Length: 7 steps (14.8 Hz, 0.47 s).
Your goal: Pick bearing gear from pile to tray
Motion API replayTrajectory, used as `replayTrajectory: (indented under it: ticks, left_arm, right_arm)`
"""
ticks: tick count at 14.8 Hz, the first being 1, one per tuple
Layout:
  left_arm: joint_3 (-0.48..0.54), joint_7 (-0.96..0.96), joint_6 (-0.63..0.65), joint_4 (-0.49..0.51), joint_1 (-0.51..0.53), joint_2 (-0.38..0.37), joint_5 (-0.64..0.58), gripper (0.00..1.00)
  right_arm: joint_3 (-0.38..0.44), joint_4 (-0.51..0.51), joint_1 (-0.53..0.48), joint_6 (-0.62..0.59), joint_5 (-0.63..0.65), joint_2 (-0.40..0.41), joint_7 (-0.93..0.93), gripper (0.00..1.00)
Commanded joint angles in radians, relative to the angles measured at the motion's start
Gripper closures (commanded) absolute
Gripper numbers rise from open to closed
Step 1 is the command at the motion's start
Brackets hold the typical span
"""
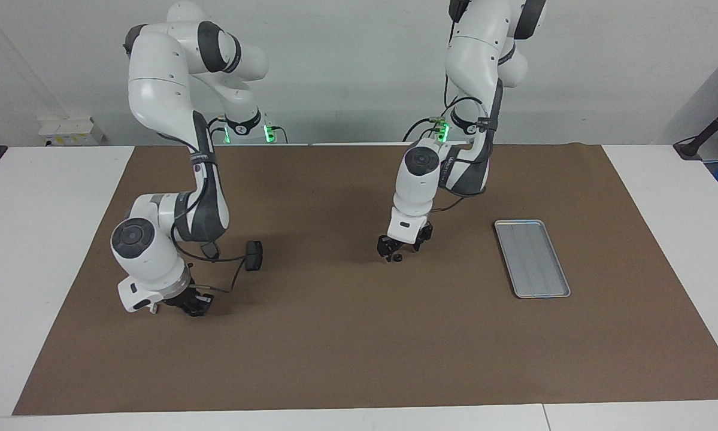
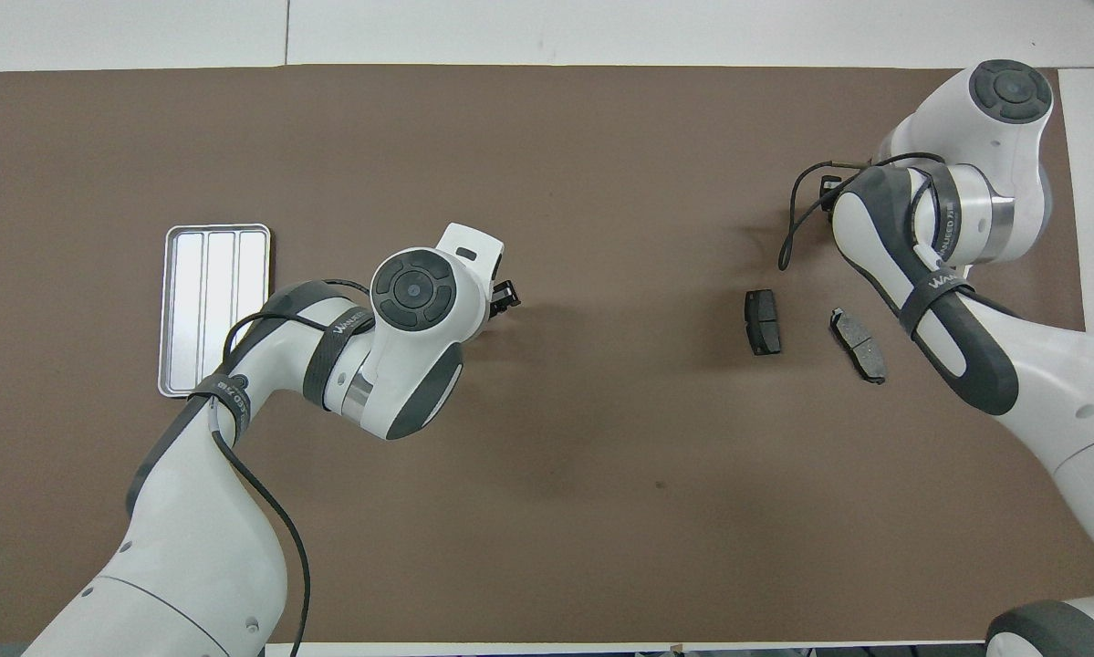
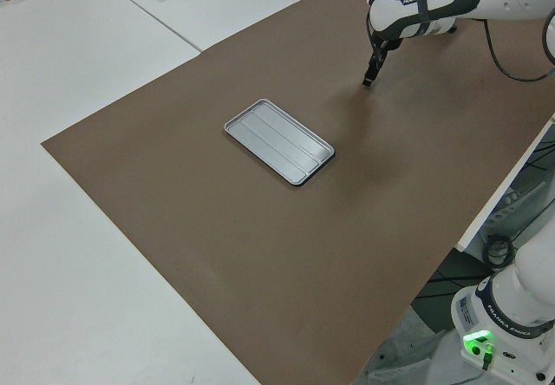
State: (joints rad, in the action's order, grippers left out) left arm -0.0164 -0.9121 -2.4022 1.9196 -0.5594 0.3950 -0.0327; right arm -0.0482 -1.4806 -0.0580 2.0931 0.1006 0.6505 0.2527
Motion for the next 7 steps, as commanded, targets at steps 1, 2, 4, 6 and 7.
replayTrajectory:
  ticks: [1,2,4,6,7]
  left_arm:
    - [0.009,0.002,-0.034,0.022,-0.008,-0.004,-0.015,0.19]
    - [0.009,0.002,-0.034,0.022,-0.008,-0.004,-0.015,0.23]
    - [0.009,0.001,-0.032,0.022,-0.008,-0.004,-0.015,0.58]
    - [0.009,0.002,-0.031,0.021,-0.008,-0.004,-0.015,0.85]
    - [0.009,0.002,-0.029,0.021,-0.008,-0.005,-0.015,0.98]
  right_arm:
    - [-0.012,0.048,0.003,-0.111,0.022,-0.035,0.002,1.0]
    - [-0.016,0.048,0.004,-0.129,0.03,-0.052,-0.006,1.0]
    - [-0.019,0.049,0.006,-0.166,0.034,-0.077,-0.009,1.0]
    - [-0.021,0.054,0.017,-0.215,0.036,-0.109,-0.009,1.0]
    - [-0.021,0.055,0.03,-0.243,0.036,-0.129,-0.009,1.0]
